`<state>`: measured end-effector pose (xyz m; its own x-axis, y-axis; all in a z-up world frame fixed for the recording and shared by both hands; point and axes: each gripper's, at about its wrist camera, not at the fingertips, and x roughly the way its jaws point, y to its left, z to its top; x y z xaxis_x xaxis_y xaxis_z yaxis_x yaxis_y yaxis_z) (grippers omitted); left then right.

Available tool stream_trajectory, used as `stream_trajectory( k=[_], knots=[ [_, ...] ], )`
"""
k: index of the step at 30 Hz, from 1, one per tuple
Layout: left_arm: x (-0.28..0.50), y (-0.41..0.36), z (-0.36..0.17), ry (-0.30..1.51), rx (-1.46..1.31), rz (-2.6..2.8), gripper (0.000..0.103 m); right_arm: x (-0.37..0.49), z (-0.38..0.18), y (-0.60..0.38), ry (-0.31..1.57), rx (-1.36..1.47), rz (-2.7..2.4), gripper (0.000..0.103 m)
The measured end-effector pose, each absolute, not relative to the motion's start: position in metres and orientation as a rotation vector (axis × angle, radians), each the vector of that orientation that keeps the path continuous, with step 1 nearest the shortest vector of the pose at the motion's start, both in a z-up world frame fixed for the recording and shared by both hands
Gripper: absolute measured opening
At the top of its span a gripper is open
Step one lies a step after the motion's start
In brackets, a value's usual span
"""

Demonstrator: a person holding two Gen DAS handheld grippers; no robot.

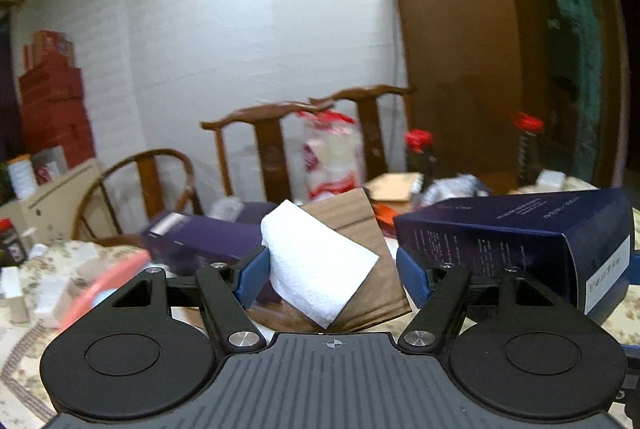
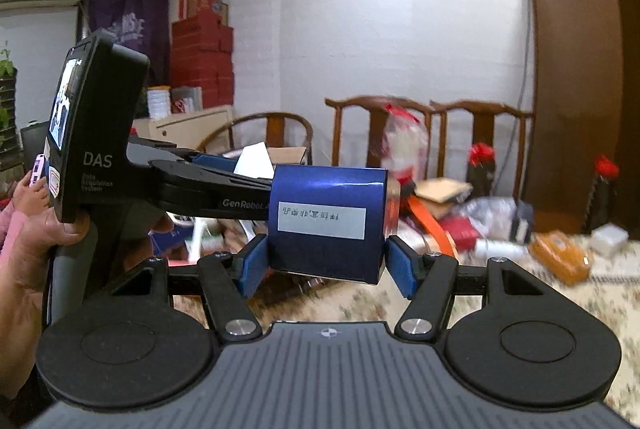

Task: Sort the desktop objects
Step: 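Grasp the white tissue on brown card with the left tool while the right tool carries the box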

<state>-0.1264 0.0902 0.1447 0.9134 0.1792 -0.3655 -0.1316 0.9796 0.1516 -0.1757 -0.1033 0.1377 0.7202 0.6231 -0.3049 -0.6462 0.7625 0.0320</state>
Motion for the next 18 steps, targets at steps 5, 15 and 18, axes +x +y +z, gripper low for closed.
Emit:
stream_trajectory(
  k=[5,15,18],
  knots=[
    [-0.129,0.124,0.166,0.344,0.134,0.256,0.071,-0.171,0.161,-0.072,0.254,-0.086,0.759,0.068],
    [-0.117,0.218,0.169,0.358,0.13,0.454,0.072,-0.151,0.175,0.032,0.194,-0.118,0.86,0.068],
    [-0.104,0.247,0.155,0.404,0.112,0.491,0.072,-0.143,0.165,0.064,0.188,-0.146,0.87,0.068]
  ],
)
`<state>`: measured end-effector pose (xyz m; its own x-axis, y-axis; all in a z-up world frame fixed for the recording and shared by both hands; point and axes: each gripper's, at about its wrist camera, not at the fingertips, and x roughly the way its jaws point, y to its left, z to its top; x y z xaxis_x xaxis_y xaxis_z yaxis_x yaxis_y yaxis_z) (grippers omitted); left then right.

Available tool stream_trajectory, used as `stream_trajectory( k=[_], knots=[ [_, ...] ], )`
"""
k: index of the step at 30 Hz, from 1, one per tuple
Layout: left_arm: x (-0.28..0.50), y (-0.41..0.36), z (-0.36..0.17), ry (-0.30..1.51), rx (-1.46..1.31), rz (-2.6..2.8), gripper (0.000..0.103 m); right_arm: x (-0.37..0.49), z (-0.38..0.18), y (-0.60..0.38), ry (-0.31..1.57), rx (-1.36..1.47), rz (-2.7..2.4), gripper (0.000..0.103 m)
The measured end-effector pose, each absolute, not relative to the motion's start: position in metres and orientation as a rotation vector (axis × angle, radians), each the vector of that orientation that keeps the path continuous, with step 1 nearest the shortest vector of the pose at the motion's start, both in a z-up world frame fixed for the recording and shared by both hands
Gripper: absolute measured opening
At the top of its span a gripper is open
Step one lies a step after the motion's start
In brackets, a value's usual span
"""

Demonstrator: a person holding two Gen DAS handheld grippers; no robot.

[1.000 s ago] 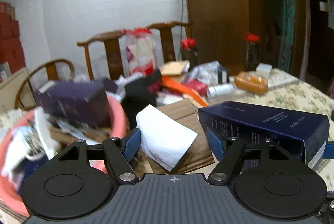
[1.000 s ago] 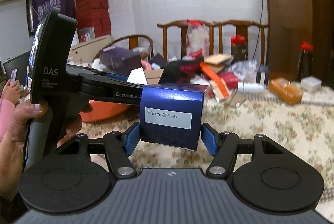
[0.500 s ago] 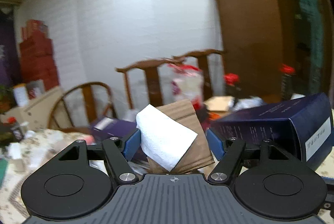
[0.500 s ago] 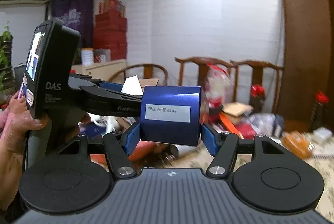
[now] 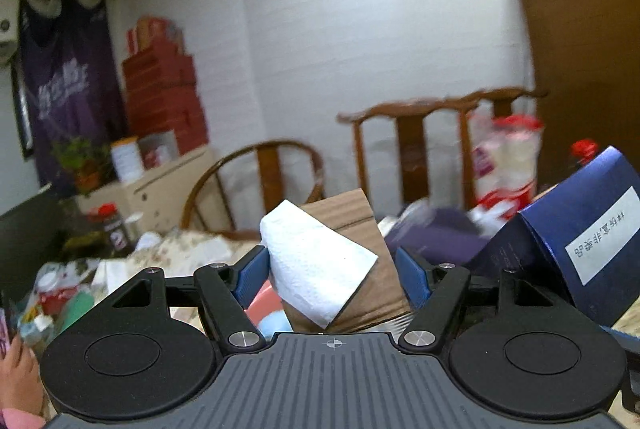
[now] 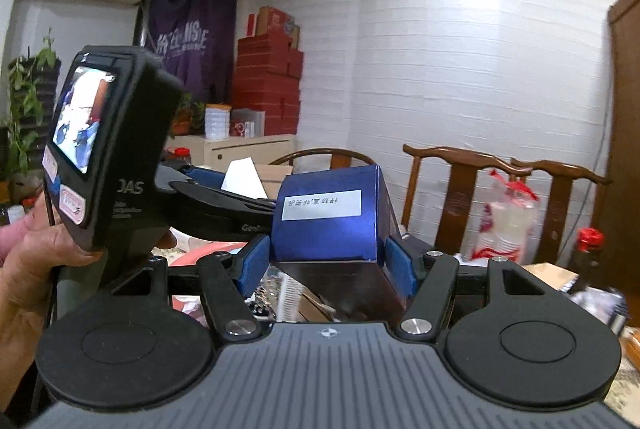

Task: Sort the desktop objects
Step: 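Grasp the white tissue on brown card with the left tool while the right tool carries the box, then lower the box and tissue into the pink basin and open both tools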

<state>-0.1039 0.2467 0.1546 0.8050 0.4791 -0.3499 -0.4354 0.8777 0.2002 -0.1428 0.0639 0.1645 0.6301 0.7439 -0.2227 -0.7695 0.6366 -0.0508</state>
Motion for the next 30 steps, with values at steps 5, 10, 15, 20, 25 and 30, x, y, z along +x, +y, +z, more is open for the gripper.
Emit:
stream_trajectory(
  k=[5,10,15,20,25,30],
  knots=[
    [-0.089,0.285,0.124,0.487,0.076,0.519,0.072,-0.127,0.135,0.111,0.241,-0.217,0.871,0.068],
    [-0.084,0.309,0.103,0.551,0.056,0.538,0.079,-0.111,0.112,0.141,0.335,-0.246,0.878,0.063],
    [-0.076,0.319,0.096,0.587,0.064,0.546,0.082,-0.095,0.102,0.156,0.412,-0.224,0.9,0.061],
    [-0.069,0.328,0.089,0.621,0.052,0.558,0.082,-0.077,0.094,0.166,0.504,-0.198,0.926,0.062],
    [-0.079,0.322,0.083,0.615,0.067,0.527,0.085,-0.084,0.085,0.152,0.518,-0.216,0.956,0.062],
    [-0.086,0.321,0.086,0.6,0.043,0.515,0.085,-0.092,0.091,0.124,0.49,-0.202,0.96,0.069]
  ],
)
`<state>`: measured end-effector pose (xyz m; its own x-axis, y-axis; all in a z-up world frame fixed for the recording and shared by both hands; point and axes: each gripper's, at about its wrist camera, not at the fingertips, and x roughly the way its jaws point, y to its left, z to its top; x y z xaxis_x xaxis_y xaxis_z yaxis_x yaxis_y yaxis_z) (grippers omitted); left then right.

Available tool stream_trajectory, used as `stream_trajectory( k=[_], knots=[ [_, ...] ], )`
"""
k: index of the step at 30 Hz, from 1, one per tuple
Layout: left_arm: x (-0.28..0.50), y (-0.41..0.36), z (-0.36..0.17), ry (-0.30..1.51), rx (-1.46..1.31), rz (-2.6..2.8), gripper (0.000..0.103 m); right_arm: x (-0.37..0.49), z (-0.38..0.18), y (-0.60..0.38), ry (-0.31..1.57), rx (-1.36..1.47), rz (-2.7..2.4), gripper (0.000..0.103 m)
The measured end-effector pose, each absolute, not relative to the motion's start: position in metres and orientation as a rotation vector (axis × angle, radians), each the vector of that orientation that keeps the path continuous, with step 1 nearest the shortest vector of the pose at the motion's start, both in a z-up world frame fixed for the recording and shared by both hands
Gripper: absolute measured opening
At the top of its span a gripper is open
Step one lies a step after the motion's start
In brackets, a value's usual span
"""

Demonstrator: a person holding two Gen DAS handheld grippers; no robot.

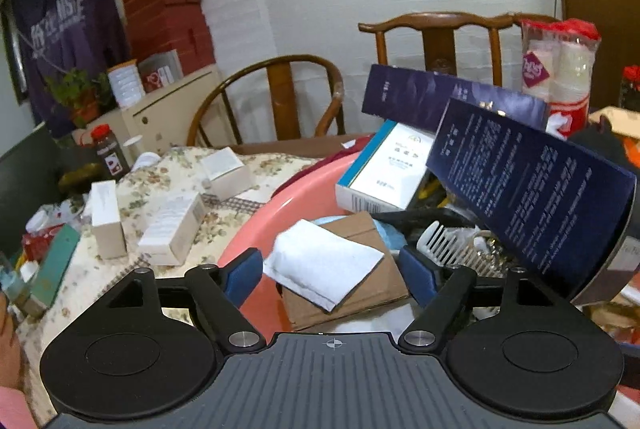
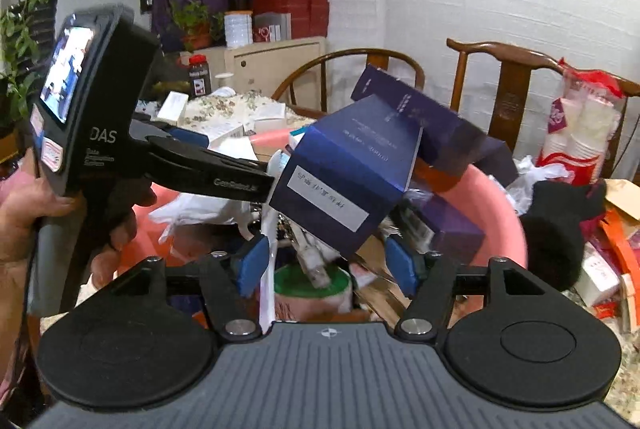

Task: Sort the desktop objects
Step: 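Lower the box and tissue into the pink basin and open both tools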

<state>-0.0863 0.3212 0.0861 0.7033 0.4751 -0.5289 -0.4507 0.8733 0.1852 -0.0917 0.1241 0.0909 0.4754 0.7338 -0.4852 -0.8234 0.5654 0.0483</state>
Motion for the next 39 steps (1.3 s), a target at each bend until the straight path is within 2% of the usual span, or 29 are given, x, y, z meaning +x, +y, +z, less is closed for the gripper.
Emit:
stream_trajectory(
  k=[5,11,20,24,33,39],
  knots=[
    [-0.093,0.319,0.097,0.552,0.007,0.516,0.09,-0.089,0.109,0.096,0.481,-0.118,0.974,0.074],
    [-0.093,0.298,0.091,0.561,0.026,0.492,0.09,-0.083,0.116,0.084,0.455,-0.046,0.93,0.074],
    [-0.105,0.281,0.091,0.544,0.035,0.483,0.09,-0.068,0.117,0.095,0.419,0.034,0.814,0.074],
    [-0.11,0.281,0.095,0.519,0.042,0.504,0.092,-0.066,0.129,0.119,0.405,-0.009,0.822,0.078],
    [-0.12,0.274,0.084,0.494,0.083,0.54,0.092,-0.049,0.087,0.13,0.533,-0.051,0.757,0.079],
    [-0.132,0.262,0.083,0.463,0.075,0.534,0.093,-0.068,0.107,0.103,0.471,0.026,0.839,0.079]
  ],
)
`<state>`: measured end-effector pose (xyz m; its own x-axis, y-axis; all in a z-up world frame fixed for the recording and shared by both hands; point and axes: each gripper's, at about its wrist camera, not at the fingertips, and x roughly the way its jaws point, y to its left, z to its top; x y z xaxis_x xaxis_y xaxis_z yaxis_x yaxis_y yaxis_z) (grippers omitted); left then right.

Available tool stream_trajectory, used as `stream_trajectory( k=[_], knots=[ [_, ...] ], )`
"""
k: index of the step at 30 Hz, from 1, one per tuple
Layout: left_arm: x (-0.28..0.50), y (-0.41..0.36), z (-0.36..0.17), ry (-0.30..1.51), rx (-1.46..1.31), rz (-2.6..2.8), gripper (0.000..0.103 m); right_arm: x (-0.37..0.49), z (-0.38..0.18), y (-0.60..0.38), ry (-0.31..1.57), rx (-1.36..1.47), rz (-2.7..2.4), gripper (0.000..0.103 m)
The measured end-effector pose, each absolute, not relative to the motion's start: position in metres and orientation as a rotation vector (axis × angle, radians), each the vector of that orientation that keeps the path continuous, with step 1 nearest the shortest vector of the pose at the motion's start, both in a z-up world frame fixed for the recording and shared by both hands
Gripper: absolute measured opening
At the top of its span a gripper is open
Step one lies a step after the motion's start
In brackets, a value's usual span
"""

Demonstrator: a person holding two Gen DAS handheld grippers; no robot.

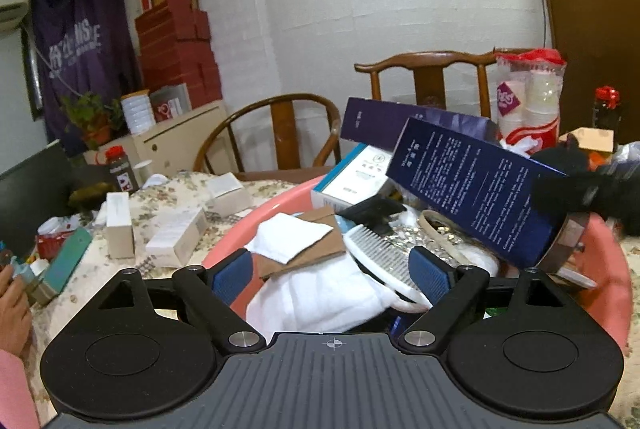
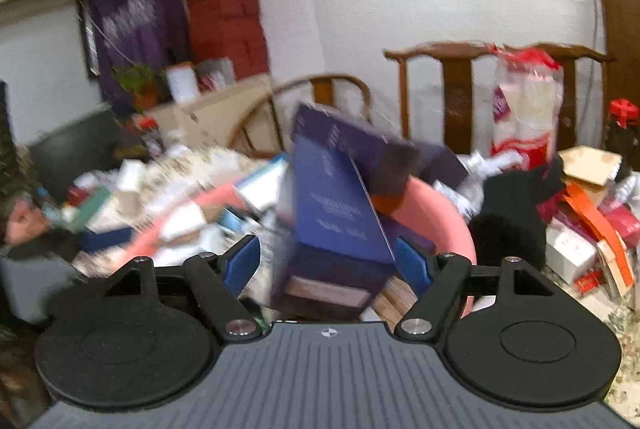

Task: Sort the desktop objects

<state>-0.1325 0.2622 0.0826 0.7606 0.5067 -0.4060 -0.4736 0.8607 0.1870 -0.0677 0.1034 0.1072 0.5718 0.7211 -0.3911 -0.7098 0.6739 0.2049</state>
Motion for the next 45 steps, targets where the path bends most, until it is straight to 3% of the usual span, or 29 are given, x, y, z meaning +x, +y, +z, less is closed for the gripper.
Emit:
stream_trajectory(
  k=[7,20,34,45],
  knots=[
    [-0.155,0.243,0.084,0.439,0.063,0.526,0.098,-0.098,0.128,0.065,0.4,0.072,0.874,0.085],
    [-0.217,0.208,0.078,0.402,0.03,0.564,0.103,-0.129,0.098,0.0,0.428,0.114,0.883,0.085],
    [-0.248,0.203,0.045,0.459,-0.024,0.602,0.103,-0.117,0.056,-0.004,0.548,0.169,0.868,0.085],
    [-0.248,0.21,0.017,0.521,-0.076,0.596,0.103,-0.134,0.046,0.011,0.486,0.067,0.831,0.085]
  ],
)
